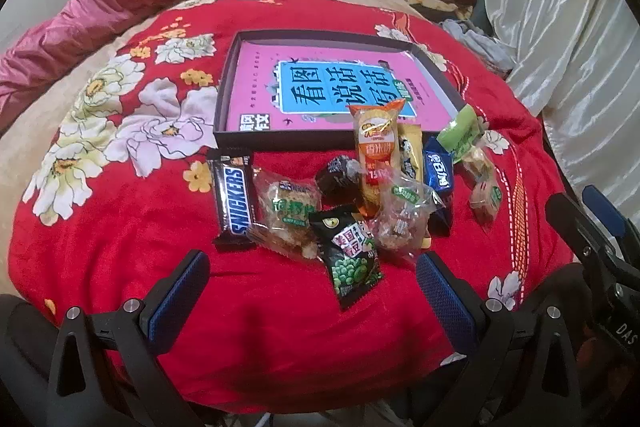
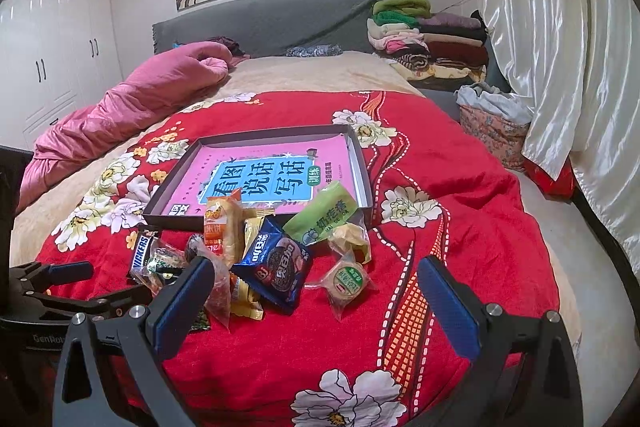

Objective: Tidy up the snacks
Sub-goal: 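Move both tools toward the snack pile in front of the tray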

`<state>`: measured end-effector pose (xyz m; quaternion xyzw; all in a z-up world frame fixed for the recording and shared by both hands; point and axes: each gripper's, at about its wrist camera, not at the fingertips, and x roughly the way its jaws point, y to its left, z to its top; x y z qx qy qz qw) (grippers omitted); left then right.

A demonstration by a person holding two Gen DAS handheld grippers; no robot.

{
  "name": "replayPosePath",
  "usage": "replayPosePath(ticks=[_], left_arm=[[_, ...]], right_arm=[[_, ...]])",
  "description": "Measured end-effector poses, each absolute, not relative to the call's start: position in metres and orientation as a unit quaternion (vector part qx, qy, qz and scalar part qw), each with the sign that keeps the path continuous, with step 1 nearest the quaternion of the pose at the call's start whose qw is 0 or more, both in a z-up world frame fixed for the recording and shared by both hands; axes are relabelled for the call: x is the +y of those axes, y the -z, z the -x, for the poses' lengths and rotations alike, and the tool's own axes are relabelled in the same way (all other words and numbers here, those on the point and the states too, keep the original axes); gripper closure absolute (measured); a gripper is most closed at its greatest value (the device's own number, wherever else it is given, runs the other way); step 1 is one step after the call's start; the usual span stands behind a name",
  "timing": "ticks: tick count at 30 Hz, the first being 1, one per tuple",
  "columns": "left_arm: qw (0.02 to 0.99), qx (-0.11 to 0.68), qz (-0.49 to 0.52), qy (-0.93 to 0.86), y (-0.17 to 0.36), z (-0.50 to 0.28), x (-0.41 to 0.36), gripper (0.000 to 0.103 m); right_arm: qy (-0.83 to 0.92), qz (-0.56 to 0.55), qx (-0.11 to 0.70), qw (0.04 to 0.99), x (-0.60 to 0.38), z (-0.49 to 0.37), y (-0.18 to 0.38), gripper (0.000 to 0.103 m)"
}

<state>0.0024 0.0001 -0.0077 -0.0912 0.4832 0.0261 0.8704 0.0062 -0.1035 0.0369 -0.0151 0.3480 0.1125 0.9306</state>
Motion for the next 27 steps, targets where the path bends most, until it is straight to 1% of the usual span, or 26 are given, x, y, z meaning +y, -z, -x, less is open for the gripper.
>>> replayPosePath(ticks=[6,8,10,12,14,15,24,26,27], left_arm=[[0.859,0.501,0.100,-0.021,0.019,-0.005,0.003,0.001],[0.854,0.508,0.110,-0.012,0.024,-0.007,0.003,0.006],[0.850,0.511,0.125,-0.004,0.029,-0.009,0.003,0.007],[0.847,0.515,0.130,0.001,0.032,-0.011,0.003,0.016],[0.843,0.521,0.136,0.010,0.035,-0.015,0.001,0.030],[0.840,0.523,0.142,0.016,0.037,-0.016,-0.001,0.031],[0.825,0.551,0.128,0.014,0.056,-0.030,-0.011,0.033],[0.824,0.553,0.123,0.011,0.059,-0.032,-0.013,0.033],[0.822,0.557,0.120,0.008,0.062,-0.033,-0.013,0.033]], right_arm=[[-0.109,0.008,0.354,0.929,-0.108,-0.009,-0.035,0.001],[-0.104,0.001,0.362,0.927,-0.112,-0.014,-0.032,0.001],[-0.097,-0.006,0.373,0.923,-0.114,-0.019,-0.028,0.001],[-0.092,-0.011,0.381,0.920,-0.116,-0.025,-0.024,0.001],[-0.086,-0.012,0.391,0.916,-0.119,-0.031,-0.019,0.001],[-0.084,-0.012,0.399,0.913,-0.120,-0.035,-0.016,0.001],[-0.071,-0.028,0.486,0.870,-0.131,-0.071,0.027,0.001],[-0.070,-0.033,0.497,0.864,-0.133,-0.076,0.034,0.002],[-0.069,-0.035,0.501,0.862,-0.134,-0.078,0.038,0.004]])
